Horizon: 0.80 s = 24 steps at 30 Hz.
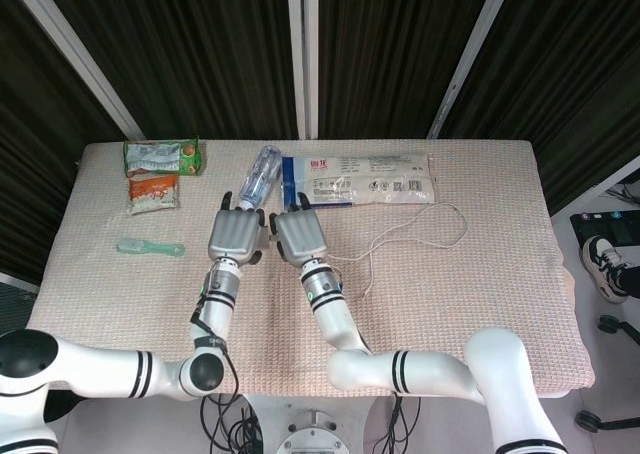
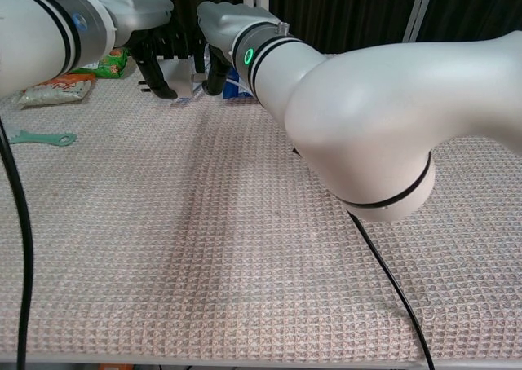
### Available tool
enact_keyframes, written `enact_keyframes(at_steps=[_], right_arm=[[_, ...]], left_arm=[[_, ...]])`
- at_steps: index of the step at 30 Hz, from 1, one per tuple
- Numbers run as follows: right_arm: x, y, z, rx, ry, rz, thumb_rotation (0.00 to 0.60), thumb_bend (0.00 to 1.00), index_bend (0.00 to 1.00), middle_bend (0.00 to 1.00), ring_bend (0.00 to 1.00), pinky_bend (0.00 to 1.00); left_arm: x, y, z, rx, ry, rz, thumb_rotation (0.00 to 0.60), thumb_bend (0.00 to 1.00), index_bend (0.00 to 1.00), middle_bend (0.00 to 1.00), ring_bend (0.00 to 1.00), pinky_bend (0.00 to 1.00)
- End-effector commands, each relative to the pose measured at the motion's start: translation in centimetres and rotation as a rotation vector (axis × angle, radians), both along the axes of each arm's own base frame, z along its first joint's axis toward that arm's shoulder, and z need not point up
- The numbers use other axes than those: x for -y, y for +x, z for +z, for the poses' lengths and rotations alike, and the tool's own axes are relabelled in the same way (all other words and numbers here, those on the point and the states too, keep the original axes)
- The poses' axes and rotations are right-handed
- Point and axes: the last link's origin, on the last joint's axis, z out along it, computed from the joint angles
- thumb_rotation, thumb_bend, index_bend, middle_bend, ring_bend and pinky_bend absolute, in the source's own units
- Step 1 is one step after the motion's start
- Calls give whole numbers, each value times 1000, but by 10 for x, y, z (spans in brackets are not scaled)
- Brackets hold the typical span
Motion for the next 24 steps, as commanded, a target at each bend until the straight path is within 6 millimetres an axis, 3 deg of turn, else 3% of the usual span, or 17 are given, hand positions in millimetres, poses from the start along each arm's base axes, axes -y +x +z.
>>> enact_keyframes(at_steps=[1,7,24], right_arm=[[0,0,1,9,8,-5,600,329,598,510,283,84],[1,0,0,21,22,-15,600,327,577,502,283,82],[4,-8,2,22,22,-30,600,259,403,475,273,81]], left_arm=[[0,0,-1,-2,1,-1,600,230,476,562,350,54],[0,2,-4,-2,2,-6,600,228,476,563,350,54],[1,0,-2,4,1,-7,600,227,476,563,350,54]])
